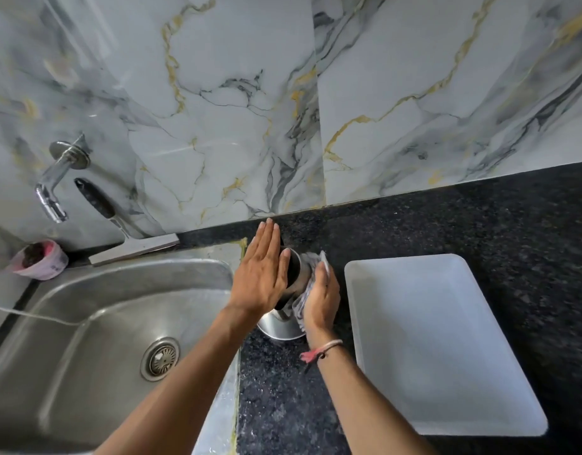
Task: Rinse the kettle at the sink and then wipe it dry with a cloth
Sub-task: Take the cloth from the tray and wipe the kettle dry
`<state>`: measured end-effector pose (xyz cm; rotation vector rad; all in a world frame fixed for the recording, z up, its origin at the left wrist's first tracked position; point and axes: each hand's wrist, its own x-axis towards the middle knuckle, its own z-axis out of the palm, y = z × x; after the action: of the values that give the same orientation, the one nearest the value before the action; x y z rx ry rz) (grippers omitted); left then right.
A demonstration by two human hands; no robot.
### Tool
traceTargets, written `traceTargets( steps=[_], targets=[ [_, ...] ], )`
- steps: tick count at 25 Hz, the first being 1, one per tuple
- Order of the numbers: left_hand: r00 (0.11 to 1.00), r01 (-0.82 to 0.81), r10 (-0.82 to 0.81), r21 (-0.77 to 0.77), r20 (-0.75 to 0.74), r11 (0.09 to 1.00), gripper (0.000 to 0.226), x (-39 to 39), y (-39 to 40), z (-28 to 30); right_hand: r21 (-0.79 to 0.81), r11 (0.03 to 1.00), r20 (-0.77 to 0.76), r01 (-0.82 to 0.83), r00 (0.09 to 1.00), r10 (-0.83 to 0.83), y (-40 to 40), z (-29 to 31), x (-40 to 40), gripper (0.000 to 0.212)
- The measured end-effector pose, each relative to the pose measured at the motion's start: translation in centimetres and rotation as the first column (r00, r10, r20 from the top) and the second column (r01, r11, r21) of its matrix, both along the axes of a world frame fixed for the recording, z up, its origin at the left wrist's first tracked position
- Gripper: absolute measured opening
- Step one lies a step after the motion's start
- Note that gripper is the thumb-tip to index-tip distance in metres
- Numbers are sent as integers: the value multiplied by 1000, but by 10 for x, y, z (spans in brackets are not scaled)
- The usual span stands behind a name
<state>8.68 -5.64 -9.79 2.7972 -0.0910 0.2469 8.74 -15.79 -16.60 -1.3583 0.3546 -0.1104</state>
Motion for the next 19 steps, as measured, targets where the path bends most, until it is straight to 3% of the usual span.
traceTargets(
  steps=[3,6,9,11,14,16,18,19],
  targets=[
    [1000,-2,2,2,-4,1000,58,0,-1,0,-5,963,-179,271,947,-267,25,7,-48,41],
    [1000,8,-8,6,-7,1000,58,0,1,1,319,925,-445,208,894,-48,36,32,-70,45],
    [998,35,-36,-24,-55,999,59,0,4,5,588,784,-502,198,850,163,30,52,-76,32],
    [986,64,-78,-97,-150,993,60,2,9,11,719,675,-463,166,838,287,11,61,-83,38],
    [959,70,-145,-292,-244,954,59,2,18,30,778,627,-323,45,884,338,-45,61,-100,40],
    [982,62,-114,-315,-151,947,58,-6,11,40,832,555,-265,16,889,372,-85,60,-93,39],
    [995,77,-94,-370,-28,926,58,-21,-11,47,852,516,-232,-84,824,517,-115,64,-77,41],
    [992,89,-121,-440,-43,893,62,-29,-24,50,849,504,-213,-158,772,599,-127,71,-66,43]
  ],
)
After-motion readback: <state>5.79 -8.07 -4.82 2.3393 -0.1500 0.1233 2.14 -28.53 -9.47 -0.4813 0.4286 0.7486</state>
